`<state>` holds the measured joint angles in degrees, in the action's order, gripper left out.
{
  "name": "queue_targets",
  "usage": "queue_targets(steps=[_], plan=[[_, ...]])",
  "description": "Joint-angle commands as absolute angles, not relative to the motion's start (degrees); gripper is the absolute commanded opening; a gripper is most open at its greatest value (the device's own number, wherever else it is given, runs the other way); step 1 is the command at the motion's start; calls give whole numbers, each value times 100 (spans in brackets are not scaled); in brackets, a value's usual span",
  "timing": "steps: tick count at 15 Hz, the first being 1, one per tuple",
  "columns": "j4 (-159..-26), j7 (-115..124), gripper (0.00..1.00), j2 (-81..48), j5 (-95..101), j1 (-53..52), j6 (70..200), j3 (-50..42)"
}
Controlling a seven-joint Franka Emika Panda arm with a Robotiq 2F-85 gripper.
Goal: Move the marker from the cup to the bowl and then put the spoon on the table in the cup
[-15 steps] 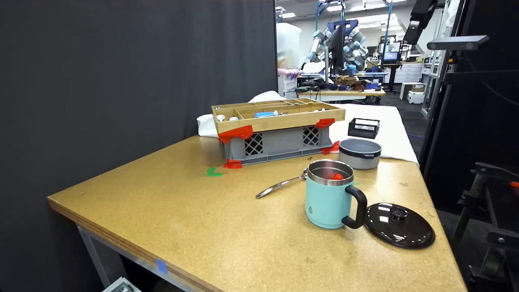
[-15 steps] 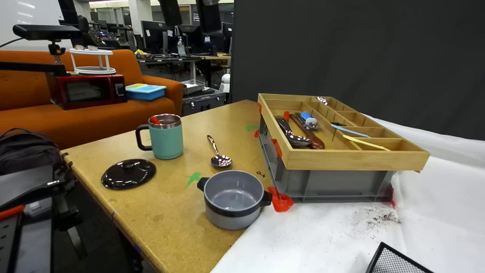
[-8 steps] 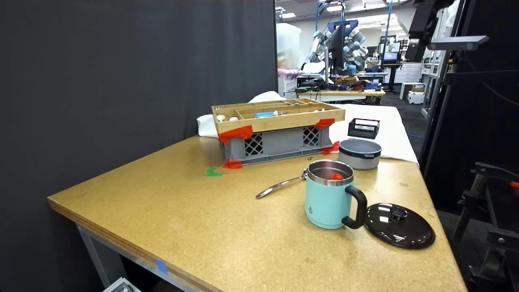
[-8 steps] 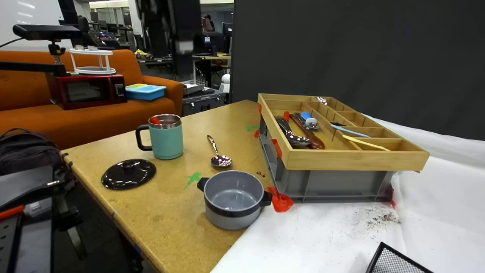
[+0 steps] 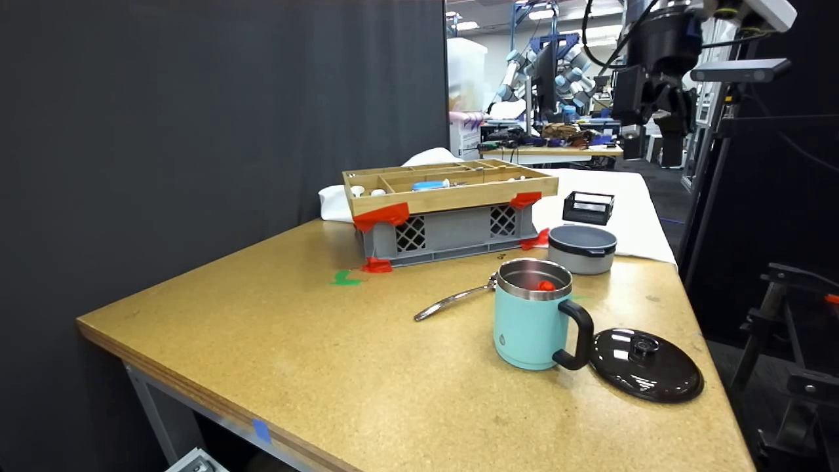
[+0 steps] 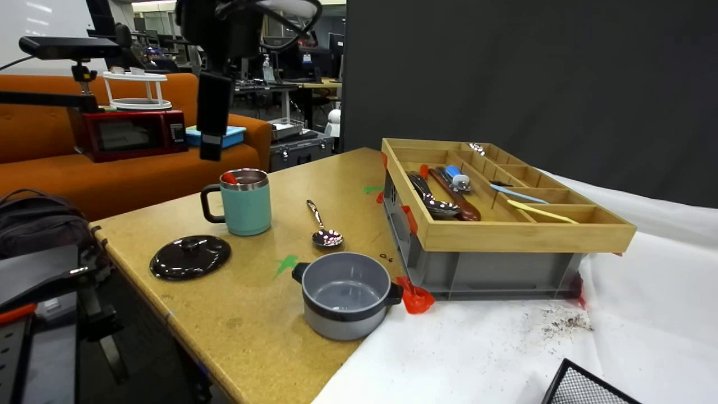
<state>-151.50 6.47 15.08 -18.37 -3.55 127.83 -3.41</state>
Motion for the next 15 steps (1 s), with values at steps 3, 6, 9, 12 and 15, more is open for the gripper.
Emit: queue_targets(steps=[3, 6, 9, 12, 15], plan=[[-14561, 2060, 100, 711, -3147, -614, 12701, 236], [-14323, 2777, 100, 318, -3618, -700, 13007, 496], [-14023, 3433, 100, -128, -3777, -677, 13281, 564], [-14049, 3423, 100, -122, -3668, -690, 13282, 545], [-13954, 3530, 100, -226, -3677, -692, 13282, 541]])
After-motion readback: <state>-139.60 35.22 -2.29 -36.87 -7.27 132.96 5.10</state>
